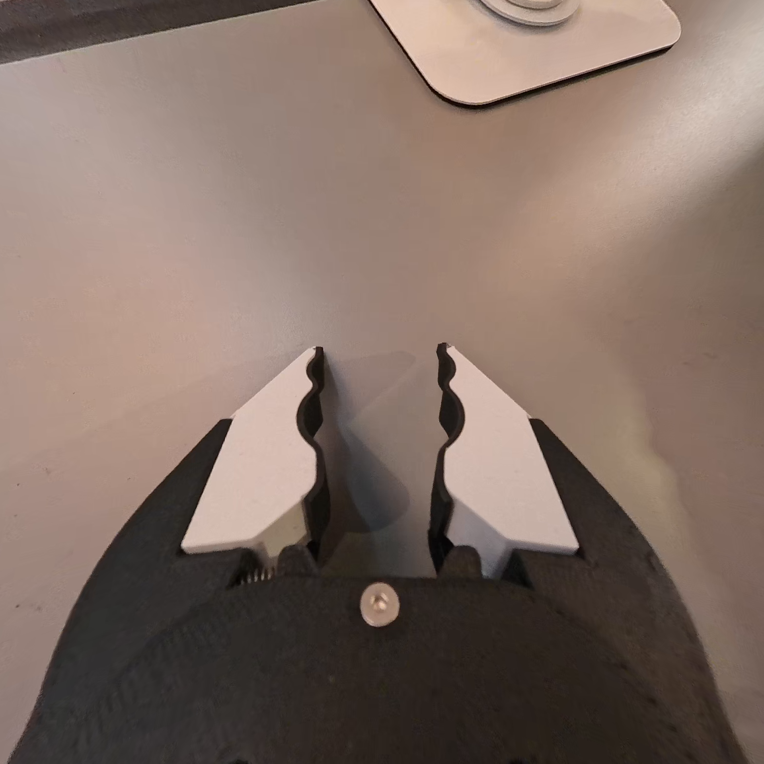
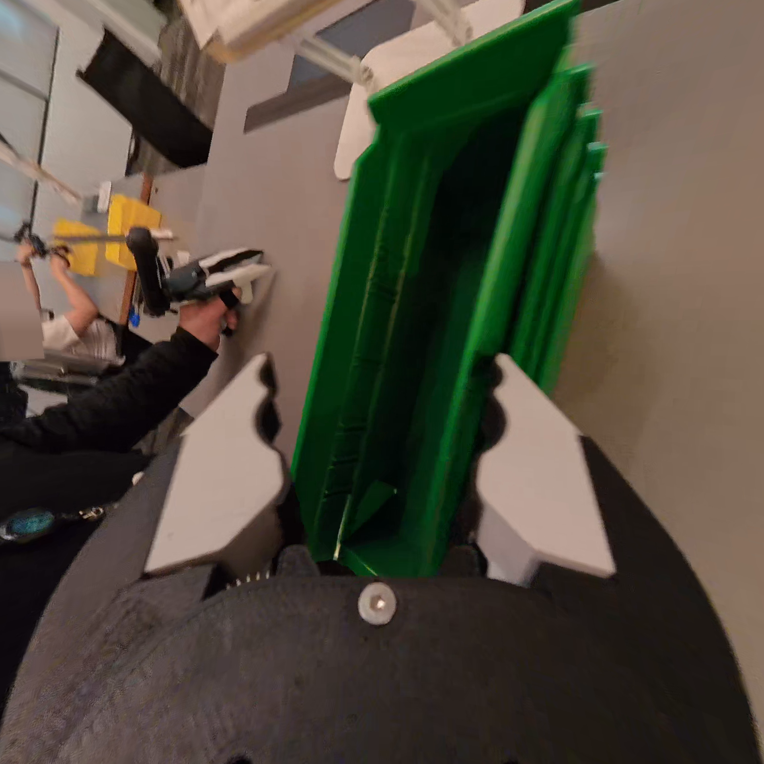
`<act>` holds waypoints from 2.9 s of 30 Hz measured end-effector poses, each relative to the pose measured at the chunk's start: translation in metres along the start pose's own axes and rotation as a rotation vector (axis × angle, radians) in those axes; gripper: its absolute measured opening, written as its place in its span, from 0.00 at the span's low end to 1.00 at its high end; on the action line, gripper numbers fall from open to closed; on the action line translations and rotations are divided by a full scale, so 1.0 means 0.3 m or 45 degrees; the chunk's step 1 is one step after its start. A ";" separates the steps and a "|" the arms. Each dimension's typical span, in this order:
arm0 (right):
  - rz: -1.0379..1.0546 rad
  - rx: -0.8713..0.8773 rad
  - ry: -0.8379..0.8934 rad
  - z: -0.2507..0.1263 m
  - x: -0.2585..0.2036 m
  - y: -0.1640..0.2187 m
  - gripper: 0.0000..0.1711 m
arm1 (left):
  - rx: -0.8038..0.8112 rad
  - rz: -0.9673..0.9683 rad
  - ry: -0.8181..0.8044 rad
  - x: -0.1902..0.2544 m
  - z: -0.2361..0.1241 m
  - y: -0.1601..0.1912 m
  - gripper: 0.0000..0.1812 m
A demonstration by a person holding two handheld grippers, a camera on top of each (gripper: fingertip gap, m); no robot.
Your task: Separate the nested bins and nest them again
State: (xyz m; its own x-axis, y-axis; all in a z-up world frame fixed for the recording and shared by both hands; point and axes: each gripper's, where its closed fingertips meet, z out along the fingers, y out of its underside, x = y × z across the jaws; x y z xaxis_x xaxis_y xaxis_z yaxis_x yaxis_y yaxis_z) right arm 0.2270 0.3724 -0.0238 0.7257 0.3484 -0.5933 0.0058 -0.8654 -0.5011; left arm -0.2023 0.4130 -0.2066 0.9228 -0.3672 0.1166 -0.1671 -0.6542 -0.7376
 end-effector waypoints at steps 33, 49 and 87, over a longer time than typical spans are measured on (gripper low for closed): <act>0.159 0.134 -0.529 0.182 -0.004 0.042 0.78 | -0.124 -0.569 1.195 1.266 -0.008 -0.382 0.67; 0.231 0.218 -0.666 0.546 -0.430 0.026 0.85 | -0.026 -0.796 0.902 0.735 -0.164 -0.312 0.63; 0.107 0.074 -0.940 0.816 -0.901 0.151 0.92 | 0.038 -0.774 0.616 0.118 -0.385 -0.264 0.48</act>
State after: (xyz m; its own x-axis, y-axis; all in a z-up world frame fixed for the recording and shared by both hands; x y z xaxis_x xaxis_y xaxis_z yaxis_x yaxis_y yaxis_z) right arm -0.1373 0.3272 -0.0403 0.0713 0.4510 -0.8897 -0.0809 -0.8864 -0.4558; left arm -0.1966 0.3755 -0.0670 0.5944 -0.2017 0.7784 0.3353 -0.8177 -0.4679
